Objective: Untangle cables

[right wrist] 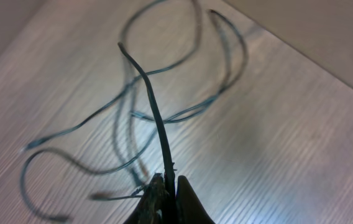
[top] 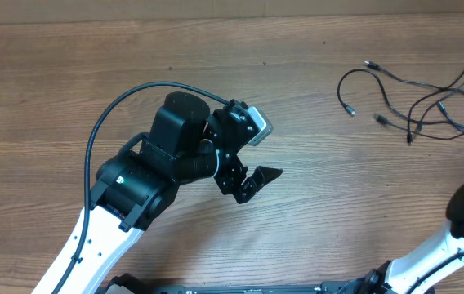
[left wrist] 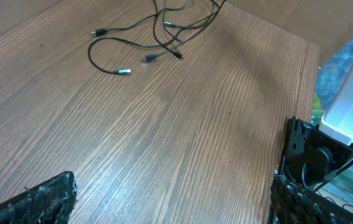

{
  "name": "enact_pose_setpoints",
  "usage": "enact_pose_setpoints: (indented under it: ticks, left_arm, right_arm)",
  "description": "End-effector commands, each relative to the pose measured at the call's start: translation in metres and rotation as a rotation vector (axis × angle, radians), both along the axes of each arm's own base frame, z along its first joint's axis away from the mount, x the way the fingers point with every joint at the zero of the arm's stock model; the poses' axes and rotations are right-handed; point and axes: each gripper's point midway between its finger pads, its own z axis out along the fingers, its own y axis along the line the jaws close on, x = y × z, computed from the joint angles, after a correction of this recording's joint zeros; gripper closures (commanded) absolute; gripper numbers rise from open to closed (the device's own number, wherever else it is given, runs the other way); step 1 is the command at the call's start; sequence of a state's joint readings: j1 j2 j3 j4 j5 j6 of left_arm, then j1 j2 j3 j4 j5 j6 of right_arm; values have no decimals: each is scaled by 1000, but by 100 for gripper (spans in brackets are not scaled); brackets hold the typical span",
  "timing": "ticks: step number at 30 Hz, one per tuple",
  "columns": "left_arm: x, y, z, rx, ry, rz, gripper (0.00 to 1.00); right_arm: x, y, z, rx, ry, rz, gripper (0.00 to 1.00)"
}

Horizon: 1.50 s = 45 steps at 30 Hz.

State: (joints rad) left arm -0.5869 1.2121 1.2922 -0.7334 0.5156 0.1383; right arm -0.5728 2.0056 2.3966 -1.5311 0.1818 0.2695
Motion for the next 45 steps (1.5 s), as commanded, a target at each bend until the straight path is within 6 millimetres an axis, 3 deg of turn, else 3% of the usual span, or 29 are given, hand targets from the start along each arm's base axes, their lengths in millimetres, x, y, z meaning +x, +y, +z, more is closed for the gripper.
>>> enact_pose_setpoints:
  ticks: [1,10,17,19,21,23,24,27,33,37,42,45]
  left_arm:
    - [3,0,7,-5,-25,0,0]
    - [3,0,7,-5,-25,0,0]
    - [3,0,7,-5,-25,0,0]
    - [3,0,7,-5,-25,0,0]
    - [3,0,7,-5,-25,0,1]
    - [3,0,7,-5,-25,0,0]
    - [3,0,7,-5,-25,0,0]
    - [3,0,7,-5,-25,0,0]
    - [3,0,7,-5,-25,0,0]
    - [3,0,7,-5,-25,0,0]
    - [3,0,7,-5,-25,0,1]
    - [3,0,7,-5,-25,0,1]
  right_arm:
    - [-19,-26,-6,12,-11,-109,96]
    - [-59,-78,-25,64,-42,-313,96]
    - [-80,-99,-23,61,-64,-395,96]
    - [-81,-100,-23,64,-69,-411,85]
    - [-79,-98,-23,74,-78,-409,65]
    - [-75,-95,-24,97,-96,-394,31]
    - [-71,-93,-24,113,-109,-383,20]
    - [-63,-87,-24,153,-139,-356,3]
    - [-41,-62,-24,284,-216,-257,0]
    - [-19,-37,-26,317,-215,-103,0]
    - [10,2,-40,342,-169,11,0]
    - [31,36,-53,352,-126,125,0]
